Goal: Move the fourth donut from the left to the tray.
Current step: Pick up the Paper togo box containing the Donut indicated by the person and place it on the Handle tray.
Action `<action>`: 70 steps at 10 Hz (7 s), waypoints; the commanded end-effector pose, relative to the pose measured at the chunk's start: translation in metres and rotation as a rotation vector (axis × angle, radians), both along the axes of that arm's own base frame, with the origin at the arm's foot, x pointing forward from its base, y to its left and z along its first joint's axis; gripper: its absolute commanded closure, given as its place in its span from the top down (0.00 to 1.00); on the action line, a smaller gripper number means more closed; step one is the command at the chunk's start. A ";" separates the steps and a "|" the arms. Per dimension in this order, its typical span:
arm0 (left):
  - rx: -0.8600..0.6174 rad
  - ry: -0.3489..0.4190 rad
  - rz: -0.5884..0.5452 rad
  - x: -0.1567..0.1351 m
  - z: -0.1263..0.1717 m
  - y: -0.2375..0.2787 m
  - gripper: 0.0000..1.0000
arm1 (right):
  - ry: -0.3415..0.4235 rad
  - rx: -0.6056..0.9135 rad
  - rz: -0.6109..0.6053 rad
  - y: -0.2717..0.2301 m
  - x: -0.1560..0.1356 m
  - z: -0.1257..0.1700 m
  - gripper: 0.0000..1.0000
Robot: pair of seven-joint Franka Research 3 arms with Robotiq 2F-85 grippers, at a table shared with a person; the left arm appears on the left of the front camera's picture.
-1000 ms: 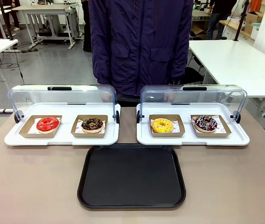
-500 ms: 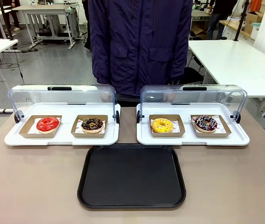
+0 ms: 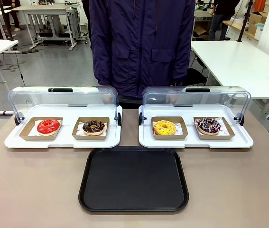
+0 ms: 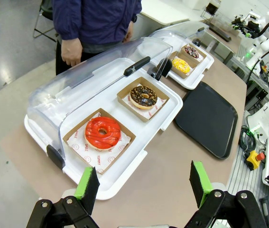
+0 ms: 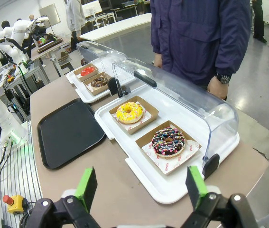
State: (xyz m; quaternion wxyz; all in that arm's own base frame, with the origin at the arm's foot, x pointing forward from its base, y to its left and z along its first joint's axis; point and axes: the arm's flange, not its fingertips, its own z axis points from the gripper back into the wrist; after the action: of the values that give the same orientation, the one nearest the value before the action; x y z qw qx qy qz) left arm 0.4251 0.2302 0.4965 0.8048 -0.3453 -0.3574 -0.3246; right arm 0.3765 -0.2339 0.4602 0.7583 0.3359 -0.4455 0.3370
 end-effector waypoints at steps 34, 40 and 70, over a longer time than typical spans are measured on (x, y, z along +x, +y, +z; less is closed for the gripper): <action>-0.007 -0.002 -0.007 -0.001 0.000 0.000 1.00 | -0.038 0.014 0.002 0.000 0.004 0.000 1.00; -0.007 -0.002 -0.007 -0.001 0.000 0.000 1.00 | -0.038 0.014 0.002 0.000 0.004 0.000 1.00; -0.007 -0.002 -0.007 -0.001 0.000 0.000 1.00 | 0.017 -0.401 0.272 0.072 0.033 0.017 1.00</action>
State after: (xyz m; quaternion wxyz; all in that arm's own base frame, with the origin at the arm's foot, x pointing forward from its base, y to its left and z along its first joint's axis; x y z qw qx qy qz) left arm 0.4256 0.2302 0.4956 0.8050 -0.3458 -0.3565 -0.3244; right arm 0.4082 -0.1753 0.4760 0.7634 0.2824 -0.3440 0.4681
